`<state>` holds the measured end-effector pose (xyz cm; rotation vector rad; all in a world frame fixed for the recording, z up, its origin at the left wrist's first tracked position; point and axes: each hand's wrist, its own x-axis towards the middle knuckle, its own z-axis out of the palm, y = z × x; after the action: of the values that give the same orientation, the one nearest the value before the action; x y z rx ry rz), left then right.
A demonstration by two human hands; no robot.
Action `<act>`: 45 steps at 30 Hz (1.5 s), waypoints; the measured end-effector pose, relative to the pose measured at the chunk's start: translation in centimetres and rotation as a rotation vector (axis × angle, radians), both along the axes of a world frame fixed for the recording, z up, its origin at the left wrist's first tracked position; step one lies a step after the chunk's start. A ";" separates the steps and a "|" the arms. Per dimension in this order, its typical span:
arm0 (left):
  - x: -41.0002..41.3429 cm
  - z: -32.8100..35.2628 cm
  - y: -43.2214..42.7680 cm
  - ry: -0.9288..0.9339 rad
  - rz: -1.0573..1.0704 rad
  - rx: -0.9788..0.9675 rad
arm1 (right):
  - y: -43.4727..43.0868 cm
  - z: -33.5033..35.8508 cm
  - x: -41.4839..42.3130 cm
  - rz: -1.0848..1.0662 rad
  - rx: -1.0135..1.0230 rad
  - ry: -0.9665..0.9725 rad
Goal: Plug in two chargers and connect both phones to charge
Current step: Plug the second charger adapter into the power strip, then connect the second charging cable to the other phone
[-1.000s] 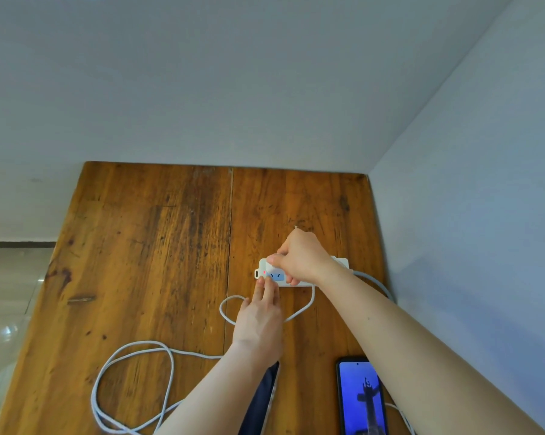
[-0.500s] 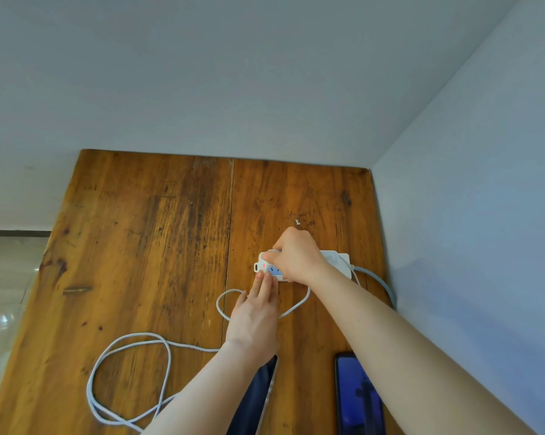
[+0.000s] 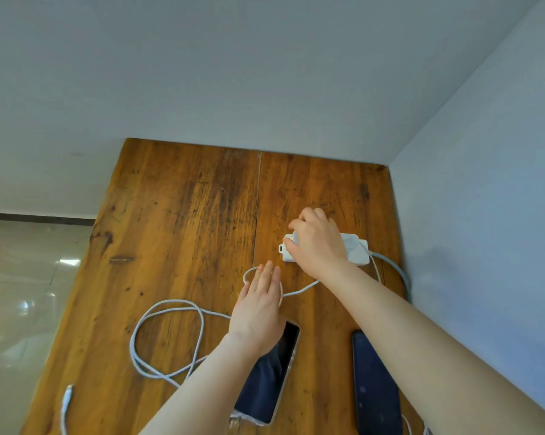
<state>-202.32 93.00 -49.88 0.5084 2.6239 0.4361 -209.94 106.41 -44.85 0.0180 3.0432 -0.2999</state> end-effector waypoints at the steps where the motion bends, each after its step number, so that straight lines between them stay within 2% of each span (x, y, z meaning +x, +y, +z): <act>1: 0.7 0.2 -1.1 0.030 0.044 0.028 | -0.8 0.1 0.9 0.013 -0.039 0.035; 5: 3.6 0.8 -6.5 0.069 0.218 0.097 | -5.3 0.4 5.2 0.032 -0.066 0.156; 7: 5.5 0.8 -9.9 0.058 0.292 0.104 | -8.4 0.1 7.4 0.026 -0.101 0.152; 12: 11.8 0.2 -19.7 0.025 0.498 0.040 | -17.6 -2.2 13.7 0.095 -0.282 -0.043; 16: 16.4 -0.6 -27.2 -0.034 0.633 -0.053 | -24.9 -3.9 18.4 0.189 -0.305 -0.201; 20: 18.7 -1.4 -32.1 -0.069 0.629 -0.106 | -30.1 -5.0 21.4 0.209 -0.325 -0.328; 25: 19.2 -2.1 -34.4 -0.168 0.491 -0.089 | -33.8 -6.0 23.9 0.233 -0.274 -0.478; 28: 18.4 -2.0 -35.0 -0.222 0.424 -0.133 | -34.9 -7.0 25.2 0.292 -0.164 -0.462; 30: 17.9 -1.8 -35.3 -0.252 0.386 -0.168 | -34.9 -7.6 25.7 0.268 -0.181 -0.456; 35: 15.9 -0.5 -33.7 -0.343 0.332 -0.350 | -32.9 -6.7 24.9 -0.347 -0.678 -0.565; 38: 14.3 0.5 -30.8 -0.331 0.409 -0.355 | -29.9 -5.3 24.3 -0.469 -0.853 -0.518; 41: 13.5 1.0 -26.5 -0.175 0.516 -0.085 | -25.9 -3.8 24.9 -0.580 -1.131 -0.486; 45: 13.7 1.3 -19.2 -0.038 0.447 0.301 | -20.4 -2.5 27.1 -0.815 -1.434 -0.378</act>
<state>-188.57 73.77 -48.59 -0.0084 2.6381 0.9789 -182.85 86.05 -47.39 1.0049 1.6780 -2.0254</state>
